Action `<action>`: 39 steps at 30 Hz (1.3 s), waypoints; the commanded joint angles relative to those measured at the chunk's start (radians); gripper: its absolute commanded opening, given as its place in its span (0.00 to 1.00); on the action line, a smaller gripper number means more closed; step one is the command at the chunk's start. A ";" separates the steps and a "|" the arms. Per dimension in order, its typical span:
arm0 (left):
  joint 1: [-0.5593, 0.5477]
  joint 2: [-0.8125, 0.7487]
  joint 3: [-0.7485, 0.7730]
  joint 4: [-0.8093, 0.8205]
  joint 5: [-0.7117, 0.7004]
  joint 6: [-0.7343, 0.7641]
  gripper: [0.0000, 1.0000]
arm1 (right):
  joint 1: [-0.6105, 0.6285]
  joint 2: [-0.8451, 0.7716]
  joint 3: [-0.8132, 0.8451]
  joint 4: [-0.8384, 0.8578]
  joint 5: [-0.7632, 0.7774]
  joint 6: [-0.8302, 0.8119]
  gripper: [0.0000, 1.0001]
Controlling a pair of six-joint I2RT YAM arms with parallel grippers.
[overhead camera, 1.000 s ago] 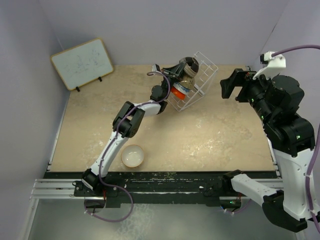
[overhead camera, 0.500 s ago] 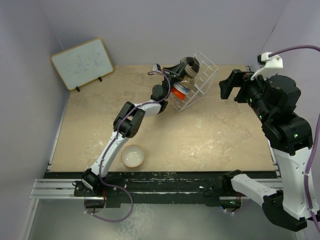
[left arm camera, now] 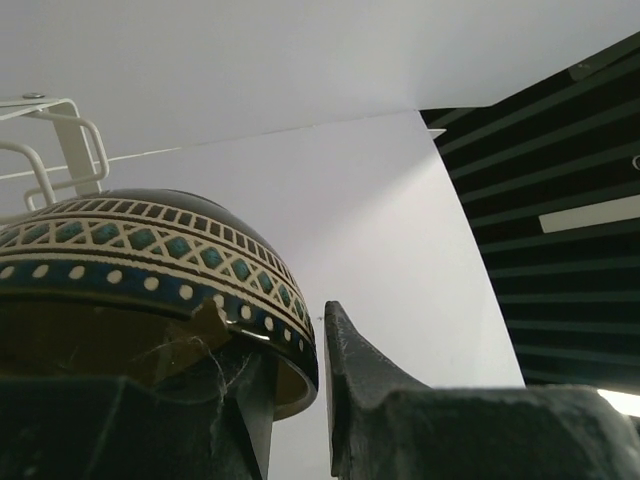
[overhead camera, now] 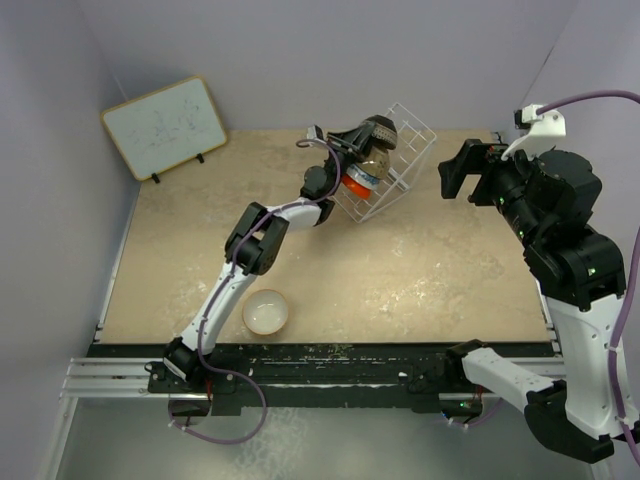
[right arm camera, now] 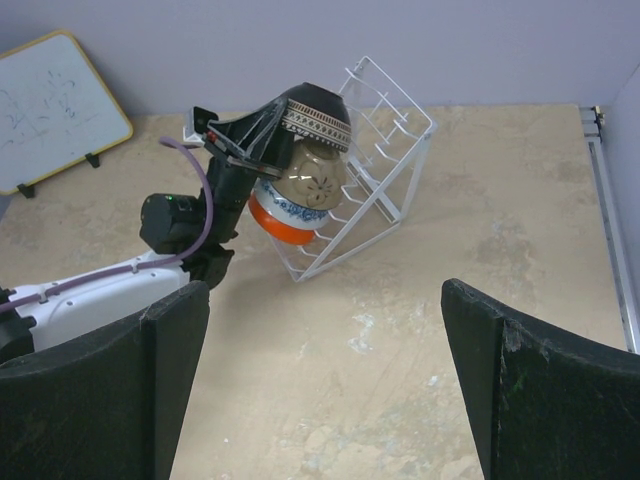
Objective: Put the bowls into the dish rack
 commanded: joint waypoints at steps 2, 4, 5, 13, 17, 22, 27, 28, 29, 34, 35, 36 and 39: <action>-0.001 -0.082 -0.010 -0.083 0.067 -0.009 0.27 | -0.003 -0.004 -0.006 0.044 0.011 -0.019 1.00; -0.003 -0.082 -0.010 -0.087 0.072 -0.006 0.28 | -0.003 -0.006 -0.006 0.046 0.013 -0.020 1.00; -0.003 -0.081 -0.009 -0.092 0.076 -0.006 0.28 | -0.003 -0.007 -0.004 0.045 0.013 -0.021 1.00; -0.001 -0.059 0.074 -0.175 0.166 0.013 0.28 | -0.003 -0.010 -0.010 0.051 0.011 -0.020 1.00; 0.006 -0.062 0.070 -0.199 0.216 0.023 0.29 | -0.003 -0.014 -0.023 0.057 0.010 -0.020 1.00; 0.014 -0.077 0.056 -0.260 0.278 0.066 0.31 | -0.003 -0.015 -0.037 0.068 0.002 -0.016 1.00; 0.017 -0.075 0.057 -0.317 0.318 0.104 0.35 | -0.003 -0.021 -0.052 0.078 -0.001 -0.015 1.00; 0.017 -0.071 0.057 -0.321 0.320 0.104 0.36 | -0.003 -0.021 -0.054 0.079 -0.001 -0.015 1.00; 0.017 -0.067 0.057 -0.323 0.321 0.103 0.37 | -0.003 -0.022 -0.054 0.079 -0.002 -0.014 1.00; 0.017 -0.061 0.053 -0.327 0.321 0.103 0.43 | -0.003 -0.019 -0.058 0.083 -0.001 -0.016 1.00; 0.018 -0.062 0.051 -0.327 0.319 0.103 0.44 | -0.003 -0.020 -0.060 0.084 -0.002 -0.015 1.00; 0.017 -0.062 0.050 -0.326 0.318 0.101 0.44 | -0.003 -0.019 -0.062 0.085 -0.003 -0.016 1.00; 0.021 -0.063 0.043 -0.323 0.314 0.096 0.46 | -0.003 -0.019 -0.067 0.089 -0.003 -0.016 1.00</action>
